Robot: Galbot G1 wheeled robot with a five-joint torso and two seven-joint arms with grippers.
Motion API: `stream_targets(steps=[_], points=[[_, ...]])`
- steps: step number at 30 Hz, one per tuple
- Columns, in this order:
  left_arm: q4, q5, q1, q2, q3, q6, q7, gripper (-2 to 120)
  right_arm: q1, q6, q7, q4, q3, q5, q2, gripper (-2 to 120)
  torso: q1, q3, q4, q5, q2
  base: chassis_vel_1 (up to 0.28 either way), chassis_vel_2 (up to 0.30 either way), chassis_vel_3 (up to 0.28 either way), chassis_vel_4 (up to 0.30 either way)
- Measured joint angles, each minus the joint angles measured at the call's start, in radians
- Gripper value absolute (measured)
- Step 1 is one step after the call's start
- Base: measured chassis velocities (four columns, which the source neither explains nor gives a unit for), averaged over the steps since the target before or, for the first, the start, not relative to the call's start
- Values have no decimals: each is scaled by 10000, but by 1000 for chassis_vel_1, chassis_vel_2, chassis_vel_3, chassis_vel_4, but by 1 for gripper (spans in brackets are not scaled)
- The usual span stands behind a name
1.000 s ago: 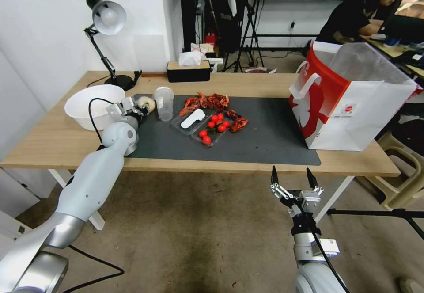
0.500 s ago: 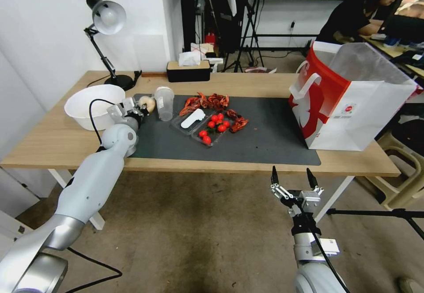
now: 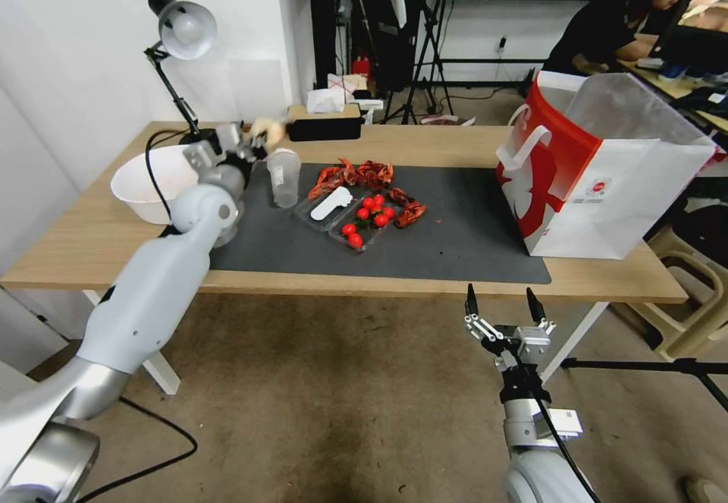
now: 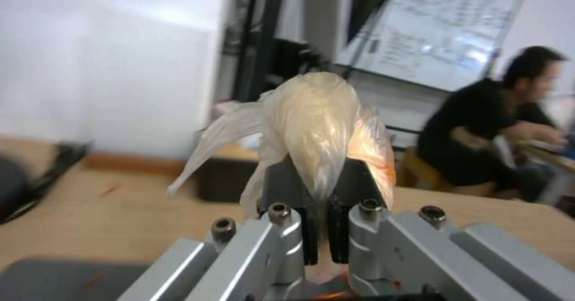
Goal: Pick up the trash from the table and place it into the takeout bag.
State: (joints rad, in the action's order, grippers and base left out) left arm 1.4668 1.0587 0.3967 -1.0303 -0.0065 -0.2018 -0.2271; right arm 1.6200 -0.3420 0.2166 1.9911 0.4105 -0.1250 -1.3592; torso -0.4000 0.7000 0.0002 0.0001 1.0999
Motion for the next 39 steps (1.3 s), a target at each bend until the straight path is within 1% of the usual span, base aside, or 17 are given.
stream_targets(steps=[6, 7, 10, 14, 16, 17, 20, 21, 24, 27, 28, 29, 32, 33, 34, 37, 39], points=[[514, 281, -1137, -205, 1364, -62, -71, 2, 63, 1, 0, 4, 65, 4, 1, 100, 0, 0, -2, 0, 1, 0, 0, 0, 0], [514, 281, -1137, -205, 1364, -62, -71, 2, 63, 1, 0, 4, 65, 4, 1, 100, 0, 0, -2, 0, 1, 0, 0, 0, 0], [573, 482, -2073, -573, 2221, -148, -193, 2, 99, -5, 2, 9, 140, 4, -27, 100, 0, 0, -3, 2, 0, 0, 0, 0, 0], [575, 622, -2600, -823, 2665, -194, -205, 2, 116, -13, 7, 22, 206, 4, -39, 100, 0, 0, -2, 0, 0, 0, 0, 0, 0], [539, 885, -3325, -1179, 3338, -227, -208, 2, 132, -15, 15, 67, 277, -3, -44, 100, 1, 0, -2, 3, 0, 0, 0, 0, 0], [539, 885, -3325, -1179, 3338, -227, -208, 2, 132, -15, 15, 67, 277, -3, -44, 100, 1, 0, -2, 3, 0, 0, 0, 0, 0], [367, 1064, -4082, -1750, 4034, -234, -188, 2, 139, -14, 25, 124, 306, -11, -77, 100, 0, 0, -3, 3, 0, 0, 0, 0, 0], [367, 1064, -4082, -1750, 4034, -234, -188, 2, 139, -14, 25, 124, 306, -11, -77, 100, 0, 0, -3, 3, 0, 0, 0, 0, 0], [239, 1160, -4529, -2329, 4486, -234, -185, 2, 145, -5, 29, 158, 306, -12, -131, 100, 0, 0, -2, 1, 0, 0, 0, 0, 0], [160, 1187, -4703, -2661, 4707, -241, -184, 2, 150, -1, 29, 170, 303, -12, -157, 100, 0, 0, -2, 1, 0, 0, 0, 0, 0], [63, 1195, -4848, -2969, 4876, -246, -183, 2, 153, 3, 29, 183, 302, -12, -182, 100, 0, 0, -1, 0, 0, 0, 0, 0, 0], [63, 1195, -4848, -2969, 4876, -246, -183, 2, 153, 3, 29, 183, 302, -12, -182, 100, 0, 0, -1, 0, 0, 0, 0, 0, 0], [-206, 1198, -5101, -3582, 5109, -253, -148, 2, 161, 8, 29, 212, 302, -10, -221, 100, 0, 0, -3, 1, 0, 0, 0, 0, 0], [-206, 1198, -5101, -3582, 5109, -253, -148, 2, 161, 8, 29, 212, 302, -10, -221, 100, 0, 0, -3, 1, 0, 0, 0, 0, 0], [-392, 1200, -5225, -3900, 5231, -255, -136, 2, 169, 12, 29, 221, 302, -6, -255, 100, 0, 0, 0, 1, 0, 0, 0, 0, 0], [-588, 1201, -5340, -4192, 5373, -256, -116, 2, 182, 14, 29, 225, 302, 0, -290, 100, 0, 0, -2, 1, 0, 0, 0, 0, 0], [-831, 1202, -5464, -4579, 5571, -256, -96, 2, 190, 16, 30, 234, 302, 9, -345, 100, 0, 0, -2, 2, 0, 0, 0, 0, 0]])
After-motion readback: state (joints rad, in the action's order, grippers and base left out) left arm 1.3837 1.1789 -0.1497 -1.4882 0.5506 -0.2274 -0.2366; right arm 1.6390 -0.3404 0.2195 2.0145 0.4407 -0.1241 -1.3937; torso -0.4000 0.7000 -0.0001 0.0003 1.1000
